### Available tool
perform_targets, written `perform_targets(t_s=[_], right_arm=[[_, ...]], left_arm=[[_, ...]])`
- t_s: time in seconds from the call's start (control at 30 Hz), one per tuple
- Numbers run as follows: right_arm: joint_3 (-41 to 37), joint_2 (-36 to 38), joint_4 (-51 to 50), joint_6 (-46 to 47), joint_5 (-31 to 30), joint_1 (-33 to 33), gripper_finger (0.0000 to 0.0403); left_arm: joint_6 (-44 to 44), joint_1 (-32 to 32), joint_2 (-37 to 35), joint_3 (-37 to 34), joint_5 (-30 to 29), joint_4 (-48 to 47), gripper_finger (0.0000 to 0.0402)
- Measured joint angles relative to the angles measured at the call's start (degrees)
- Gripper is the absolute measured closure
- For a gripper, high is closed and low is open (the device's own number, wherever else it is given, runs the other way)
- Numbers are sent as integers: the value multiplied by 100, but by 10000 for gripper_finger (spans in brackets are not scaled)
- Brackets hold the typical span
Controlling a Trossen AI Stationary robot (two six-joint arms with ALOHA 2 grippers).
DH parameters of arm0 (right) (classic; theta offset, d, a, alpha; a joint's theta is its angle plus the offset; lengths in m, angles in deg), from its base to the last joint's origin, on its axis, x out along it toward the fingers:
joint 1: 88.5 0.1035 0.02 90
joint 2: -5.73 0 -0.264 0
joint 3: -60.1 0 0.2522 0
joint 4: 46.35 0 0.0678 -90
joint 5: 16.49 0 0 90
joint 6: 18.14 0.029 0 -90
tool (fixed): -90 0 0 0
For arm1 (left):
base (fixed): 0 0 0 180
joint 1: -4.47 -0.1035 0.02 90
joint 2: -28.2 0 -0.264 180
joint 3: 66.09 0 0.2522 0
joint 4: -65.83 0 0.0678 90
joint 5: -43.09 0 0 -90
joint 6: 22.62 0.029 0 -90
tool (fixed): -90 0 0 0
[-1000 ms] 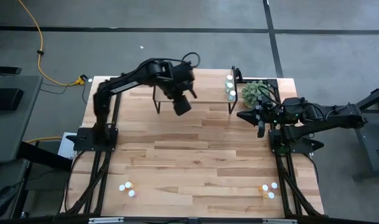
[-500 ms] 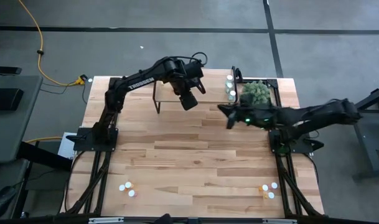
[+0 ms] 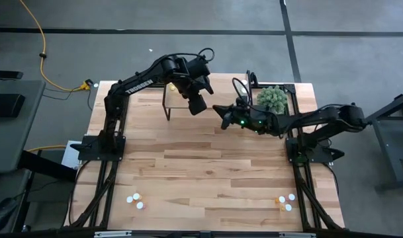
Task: Pick and place medicine bottles onto shelf by color
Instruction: Put the top pink pill bottle on the shelf
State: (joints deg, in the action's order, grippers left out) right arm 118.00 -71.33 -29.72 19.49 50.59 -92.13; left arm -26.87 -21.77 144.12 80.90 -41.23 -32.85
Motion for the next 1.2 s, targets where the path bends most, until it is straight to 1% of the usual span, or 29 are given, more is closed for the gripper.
perform_targets(t_s=[0.23, 0.47, 1.0, 1.1, 1.2], right_arm=[[0, -210, 120, 483, -10, -285, 403], [0, -262, 292, 545, 221, -390, 403], [0, -260, 155, 546, 446, -427, 403], [0, -256, 133, 470, 477, -425, 403], [0, -135, -125, 431, 535, -425, 403]], left_arm=[[97, 47, 11, -2, 292, 410, 293], [145, 81, 11, -2, 268, 555, 293], [41, 72, 11, -4, 251, 1304, 293], [134, 44, 11, -4, 179, 1316, 293], [187, -53, 11, -4, 78, 1210, 293]])
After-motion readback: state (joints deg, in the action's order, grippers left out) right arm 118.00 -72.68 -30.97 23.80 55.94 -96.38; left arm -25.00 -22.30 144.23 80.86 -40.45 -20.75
